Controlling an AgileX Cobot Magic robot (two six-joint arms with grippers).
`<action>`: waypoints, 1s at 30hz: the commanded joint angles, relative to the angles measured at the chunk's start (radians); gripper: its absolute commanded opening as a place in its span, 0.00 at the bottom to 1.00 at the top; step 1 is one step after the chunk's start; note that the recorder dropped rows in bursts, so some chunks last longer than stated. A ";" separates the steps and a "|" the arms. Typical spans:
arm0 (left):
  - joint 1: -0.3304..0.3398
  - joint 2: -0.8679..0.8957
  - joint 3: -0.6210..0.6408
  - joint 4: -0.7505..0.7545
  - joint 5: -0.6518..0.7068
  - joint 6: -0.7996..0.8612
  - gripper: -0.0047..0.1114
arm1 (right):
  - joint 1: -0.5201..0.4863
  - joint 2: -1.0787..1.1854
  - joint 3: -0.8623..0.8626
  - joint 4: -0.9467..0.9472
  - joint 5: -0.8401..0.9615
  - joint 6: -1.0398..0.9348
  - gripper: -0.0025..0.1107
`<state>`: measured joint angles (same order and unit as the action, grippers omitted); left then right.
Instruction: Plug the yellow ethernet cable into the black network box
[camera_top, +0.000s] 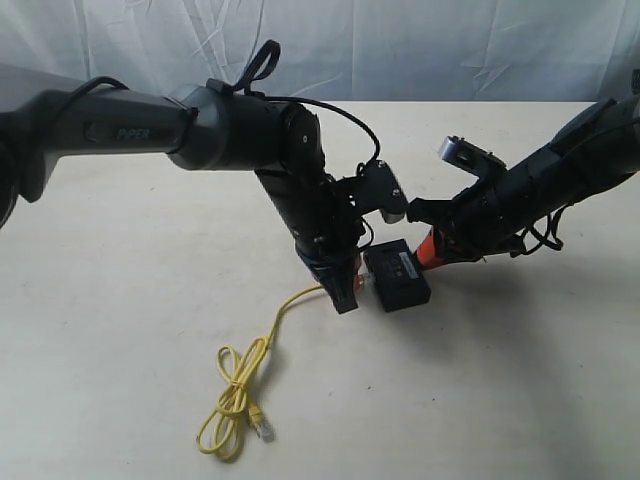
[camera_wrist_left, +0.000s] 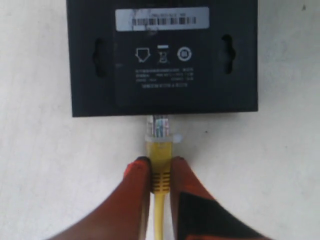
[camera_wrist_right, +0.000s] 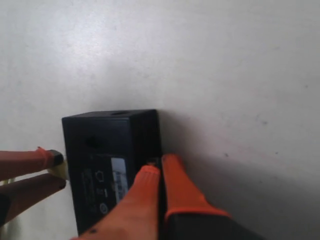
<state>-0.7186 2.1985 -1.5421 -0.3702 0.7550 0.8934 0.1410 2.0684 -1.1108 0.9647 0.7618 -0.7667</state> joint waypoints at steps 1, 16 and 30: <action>0.000 -0.005 -0.024 -0.065 -0.009 0.006 0.04 | 0.001 0.001 -0.002 0.012 0.020 -0.008 0.01; 0.000 0.020 -0.025 -0.070 -0.018 0.000 0.04 | 0.001 0.001 -0.002 0.015 0.022 -0.008 0.01; 0.000 0.030 -0.031 -0.057 -0.044 -0.056 0.04 | 0.001 0.001 -0.002 0.030 0.048 -0.008 0.01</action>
<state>-0.7186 2.2206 -1.5602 -0.4060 0.7653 0.8637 0.1390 2.0684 -1.1108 0.9631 0.7513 -0.7667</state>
